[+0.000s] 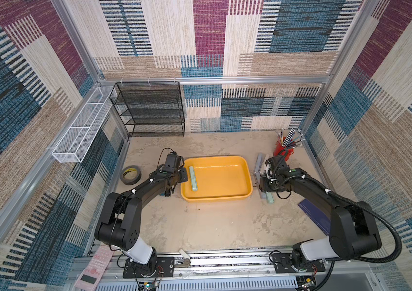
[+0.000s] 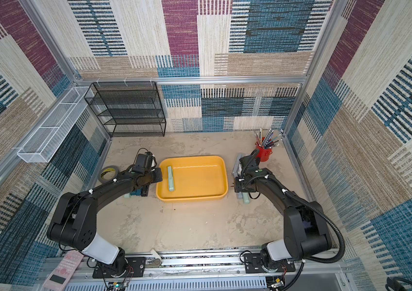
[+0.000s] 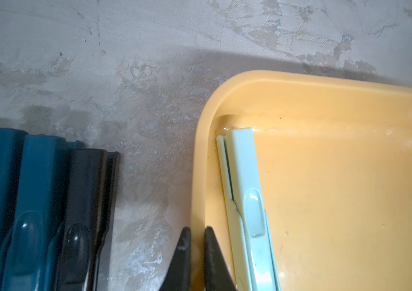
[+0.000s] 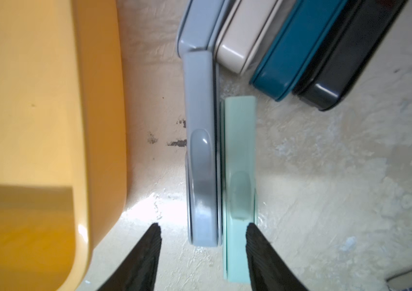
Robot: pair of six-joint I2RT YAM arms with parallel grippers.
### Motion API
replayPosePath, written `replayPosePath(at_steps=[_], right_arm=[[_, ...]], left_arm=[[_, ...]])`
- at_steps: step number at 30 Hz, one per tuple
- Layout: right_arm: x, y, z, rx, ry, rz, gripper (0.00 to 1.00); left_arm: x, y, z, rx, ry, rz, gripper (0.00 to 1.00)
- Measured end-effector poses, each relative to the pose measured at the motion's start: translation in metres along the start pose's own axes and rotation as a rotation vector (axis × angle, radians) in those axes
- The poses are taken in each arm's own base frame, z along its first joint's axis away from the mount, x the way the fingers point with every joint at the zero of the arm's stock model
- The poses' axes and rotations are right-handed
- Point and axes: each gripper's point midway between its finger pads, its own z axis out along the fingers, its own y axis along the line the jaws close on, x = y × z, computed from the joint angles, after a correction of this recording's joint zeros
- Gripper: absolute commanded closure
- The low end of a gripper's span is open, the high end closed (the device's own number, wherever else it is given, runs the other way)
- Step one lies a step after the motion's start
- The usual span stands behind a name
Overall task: Put the pruning pliers into the storage box
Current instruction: Pick up the pruning pliers from the center of the board.
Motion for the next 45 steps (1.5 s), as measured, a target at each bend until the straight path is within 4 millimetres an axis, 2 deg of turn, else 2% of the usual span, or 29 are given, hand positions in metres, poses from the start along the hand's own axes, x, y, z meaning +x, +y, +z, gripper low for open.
replayPosePath(at_steps=[2, 4, 9, 14, 22, 35, 45], right_arm=[[-0.004, -0.003, -0.007, 0.012, -0.027, 0.047, 0.46], [0.001, -0.005, -0.007, 0.013, -0.033, 0.116, 0.48], [0.048, -0.012, -0.007, -0.015, -0.009, 0.317, 0.48], [0.061, -0.015, -0.021, -0.043, -0.068, 0.433, 0.44], [0.083, -0.028, 0.0, 0.022, -0.021, 0.471, 0.41], [0.078, -0.035, 0.023, 0.063, -0.043, 0.422, 0.4], [0.065, -0.033, 0.039, 0.072, -0.033, 0.332, 0.47]], left_arm=[[0.0, 0.0, 0.0, 0.002, 0.0, 0.0, 0.92], [0.001, 0.0, 0.0, 0.004, -0.001, 0.0, 0.92], [0.004, -0.001, -0.003, 0.018, -0.004, -0.001, 0.91], [0.006, -0.002, -0.003, 0.03, -0.006, -0.005, 0.92], [0.006, -0.005, -0.007, 0.051, -0.015, -0.015, 0.92], [0.006, -0.005, -0.008, 0.055, -0.018, -0.019, 0.92], [0.008, -0.005, -0.004, 0.052, -0.009, -0.019, 0.92]])
